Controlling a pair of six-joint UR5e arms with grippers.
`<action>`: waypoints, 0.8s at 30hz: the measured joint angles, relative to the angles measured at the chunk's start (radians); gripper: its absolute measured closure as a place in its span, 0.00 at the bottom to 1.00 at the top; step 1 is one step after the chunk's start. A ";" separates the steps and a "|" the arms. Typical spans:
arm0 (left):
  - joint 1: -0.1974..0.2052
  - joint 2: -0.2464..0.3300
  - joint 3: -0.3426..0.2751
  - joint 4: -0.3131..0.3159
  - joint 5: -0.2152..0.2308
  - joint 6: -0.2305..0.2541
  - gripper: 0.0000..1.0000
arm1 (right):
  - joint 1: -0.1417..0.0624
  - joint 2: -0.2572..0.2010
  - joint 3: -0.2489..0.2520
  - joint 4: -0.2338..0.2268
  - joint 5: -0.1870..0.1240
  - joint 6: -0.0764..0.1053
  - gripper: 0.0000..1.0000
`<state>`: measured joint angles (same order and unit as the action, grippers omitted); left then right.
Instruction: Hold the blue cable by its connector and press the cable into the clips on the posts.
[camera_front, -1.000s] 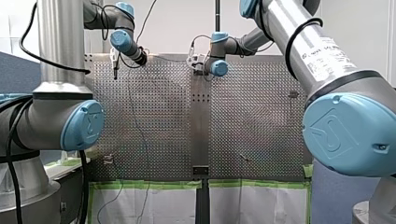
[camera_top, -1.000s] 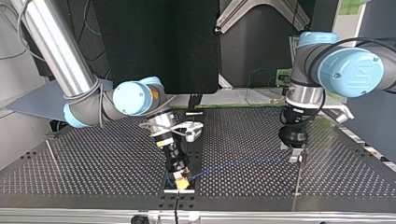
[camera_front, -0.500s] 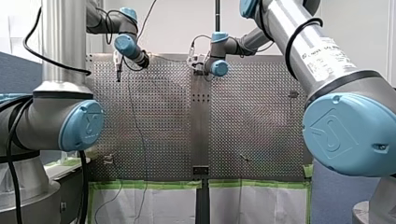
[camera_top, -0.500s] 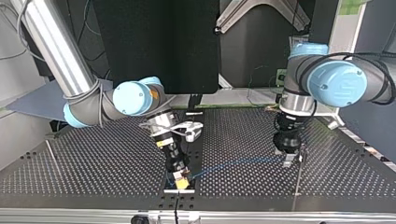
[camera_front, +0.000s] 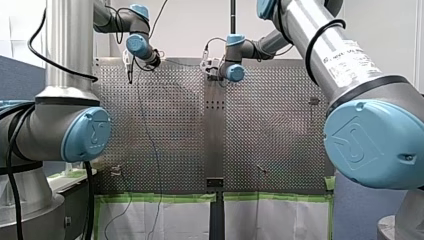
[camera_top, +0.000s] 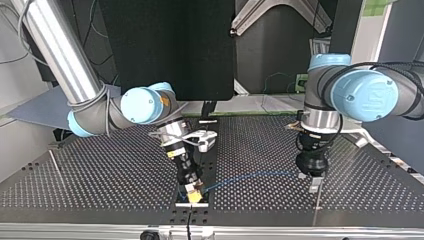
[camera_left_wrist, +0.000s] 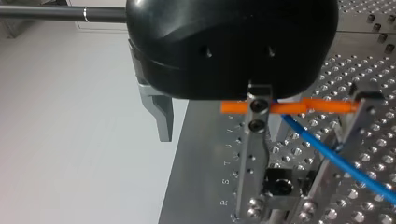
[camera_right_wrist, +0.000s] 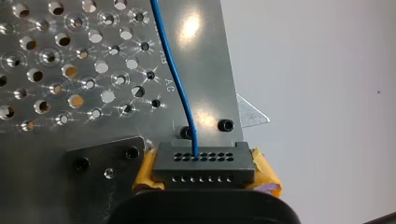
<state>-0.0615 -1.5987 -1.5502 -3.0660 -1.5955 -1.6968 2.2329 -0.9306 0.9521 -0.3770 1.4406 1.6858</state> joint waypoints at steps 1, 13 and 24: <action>-0.001 0.000 0.000 -0.003 0.000 0.000 0.00 | 0.000 0.000 0.000 0.000 0.000 0.000 1.00; -0.005 0.000 0.000 -0.029 -0.014 0.012 1.00 | 0.003 0.000 0.000 0.008 0.000 -0.001 1.00; -0.017 0.000 -0.014 -0.012 -0.067 0.070 1.00 | 0.003 0.000 0.001 0.017 -0.001 -0.002 1.00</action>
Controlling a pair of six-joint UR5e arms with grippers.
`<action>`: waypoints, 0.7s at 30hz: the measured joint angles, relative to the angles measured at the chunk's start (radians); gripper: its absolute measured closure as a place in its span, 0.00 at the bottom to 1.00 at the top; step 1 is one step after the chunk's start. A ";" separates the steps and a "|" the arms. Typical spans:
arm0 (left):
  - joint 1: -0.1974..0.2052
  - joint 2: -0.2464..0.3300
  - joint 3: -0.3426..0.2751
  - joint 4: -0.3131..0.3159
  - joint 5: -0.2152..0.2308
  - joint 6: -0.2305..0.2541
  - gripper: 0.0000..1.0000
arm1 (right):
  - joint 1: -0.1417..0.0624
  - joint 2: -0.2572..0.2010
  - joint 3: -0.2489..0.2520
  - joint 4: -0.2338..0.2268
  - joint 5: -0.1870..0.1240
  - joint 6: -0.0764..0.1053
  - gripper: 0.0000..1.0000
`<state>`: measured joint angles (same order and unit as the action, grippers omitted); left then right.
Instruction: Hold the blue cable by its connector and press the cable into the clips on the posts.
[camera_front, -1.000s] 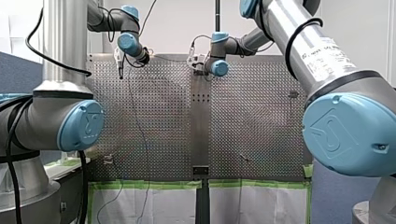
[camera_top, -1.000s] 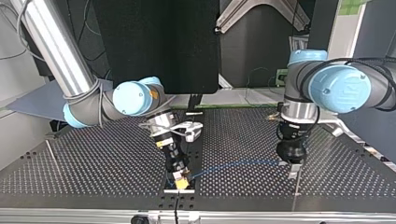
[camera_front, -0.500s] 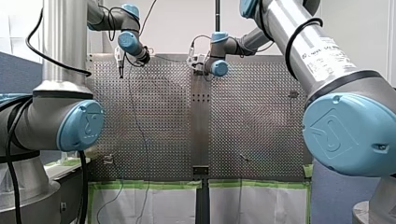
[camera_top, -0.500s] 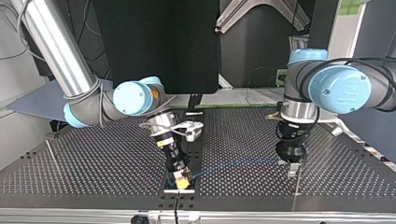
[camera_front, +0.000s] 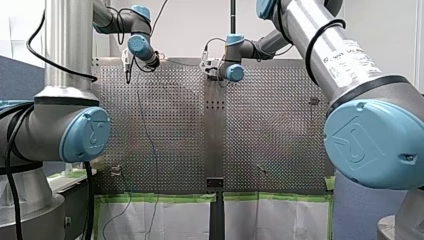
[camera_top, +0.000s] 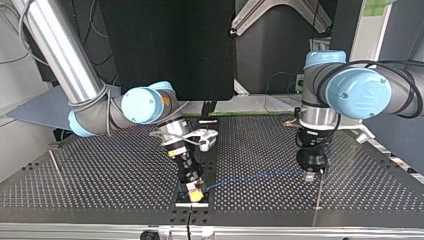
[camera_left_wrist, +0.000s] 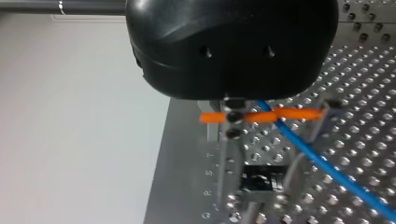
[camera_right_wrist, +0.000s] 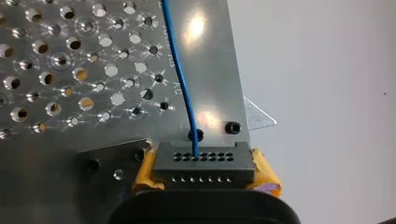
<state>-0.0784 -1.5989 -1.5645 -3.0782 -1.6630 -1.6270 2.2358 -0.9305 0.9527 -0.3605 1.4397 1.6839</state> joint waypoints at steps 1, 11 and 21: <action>-0.001 0.000 -0.004 0.001 -0.007 0.001 1.00 | 0.000 0.000 0.000 0.003 0.000 0.000 1.00; -0.014 0.000 -0.073 0.067 -0.017 -0.010 1.00 | 0.000 0.000 0.043 0.029 0.003 -0.020 1.00; -0.062 -0.049 -0.168 0.165 -0.039 0.000 1.00 | -0.001 -0.001 0.131 0.008 0.038 -0.030 1.00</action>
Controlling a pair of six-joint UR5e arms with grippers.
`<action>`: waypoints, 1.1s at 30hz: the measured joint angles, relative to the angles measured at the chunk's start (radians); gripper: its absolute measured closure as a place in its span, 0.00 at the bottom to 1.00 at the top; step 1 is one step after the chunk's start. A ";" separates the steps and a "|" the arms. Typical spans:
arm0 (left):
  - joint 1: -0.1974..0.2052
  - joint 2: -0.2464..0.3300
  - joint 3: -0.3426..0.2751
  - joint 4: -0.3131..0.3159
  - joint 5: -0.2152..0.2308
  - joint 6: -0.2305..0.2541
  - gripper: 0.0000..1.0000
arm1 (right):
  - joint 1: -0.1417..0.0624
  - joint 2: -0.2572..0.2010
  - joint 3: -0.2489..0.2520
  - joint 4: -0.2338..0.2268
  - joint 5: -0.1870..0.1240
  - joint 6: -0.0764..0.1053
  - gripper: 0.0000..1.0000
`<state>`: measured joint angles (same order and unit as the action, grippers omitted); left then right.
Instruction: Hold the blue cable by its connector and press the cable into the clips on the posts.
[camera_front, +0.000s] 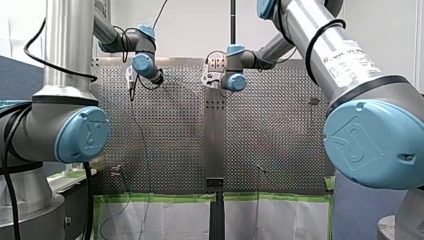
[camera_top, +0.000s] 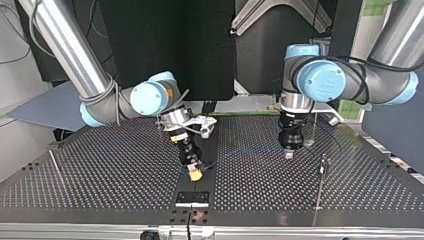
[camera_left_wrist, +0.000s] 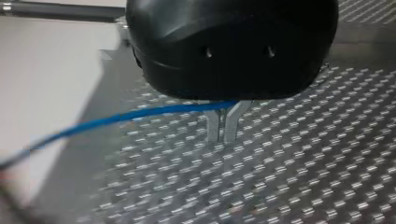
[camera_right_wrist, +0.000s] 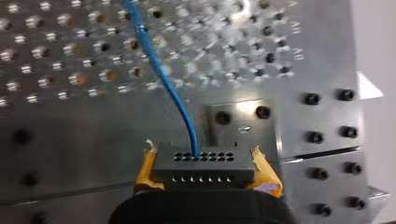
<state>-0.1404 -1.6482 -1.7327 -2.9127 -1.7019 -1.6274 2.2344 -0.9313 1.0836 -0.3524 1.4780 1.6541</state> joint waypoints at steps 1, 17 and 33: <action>-0.011 -0.011 -0.006 0.011 -0.010 0.003 1.00 | 0.001 0.000 0.008 -0.006 0.006 0.000 1.00; -0.135 -0.125 -0.070 0.125 -0.106 0.003 1.00 | 0.011 0.001 0.142 -0.136 0.137 -0.006 1.00; -0.192 -0.239 -0.119 0.224 -0.126 0.008 1.00 | 0.010 0.001 0.281 -0.275 0.197 -0.047 1.00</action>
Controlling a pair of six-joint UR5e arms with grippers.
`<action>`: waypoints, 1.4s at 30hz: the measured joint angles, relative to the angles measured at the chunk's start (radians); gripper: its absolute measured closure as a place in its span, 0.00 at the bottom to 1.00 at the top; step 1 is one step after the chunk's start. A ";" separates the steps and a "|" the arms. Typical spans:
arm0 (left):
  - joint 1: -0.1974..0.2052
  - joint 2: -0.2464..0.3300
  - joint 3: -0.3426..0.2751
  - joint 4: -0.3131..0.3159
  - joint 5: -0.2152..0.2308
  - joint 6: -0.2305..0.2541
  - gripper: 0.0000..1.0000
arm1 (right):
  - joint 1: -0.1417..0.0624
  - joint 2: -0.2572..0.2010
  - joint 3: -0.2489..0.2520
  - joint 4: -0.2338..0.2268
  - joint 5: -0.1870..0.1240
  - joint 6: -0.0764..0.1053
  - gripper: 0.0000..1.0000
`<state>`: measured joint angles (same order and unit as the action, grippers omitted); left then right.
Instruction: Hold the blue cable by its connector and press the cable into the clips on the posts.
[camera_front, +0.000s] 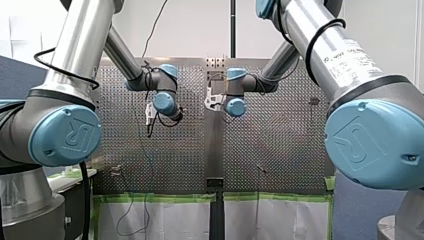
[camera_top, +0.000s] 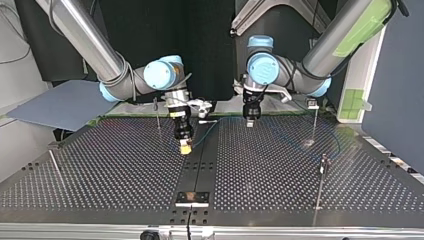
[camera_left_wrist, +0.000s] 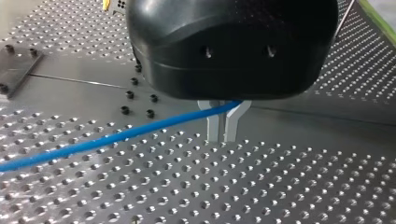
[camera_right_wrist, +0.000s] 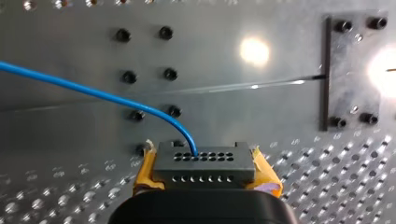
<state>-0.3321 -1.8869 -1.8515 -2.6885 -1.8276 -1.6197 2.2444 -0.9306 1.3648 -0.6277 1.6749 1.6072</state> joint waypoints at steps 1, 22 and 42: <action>-0.002 -0.002 -0.006 0.009 -0.002 -0.002 1.00 | -0.001 0.000 0.007 -0.007 0.001 0.001 1.00; -0.065 -0.120 -0.057 0.137 -0.043 -0.017 1.00 | 0.006 0.056 0.189 -0.189 0.091 0.020 1.00; -0.148 -0.165 -0.106 0.310 -0.106 -0.007 1.00 | -0.041 0.221 0.371 -0.372 0.102 0.096 1.00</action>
<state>-0.4806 -2.0518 -1.9575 -2.3784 -1.9332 -1.6262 2.2037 -0.7096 1.7362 -0.9993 1.7773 1.7036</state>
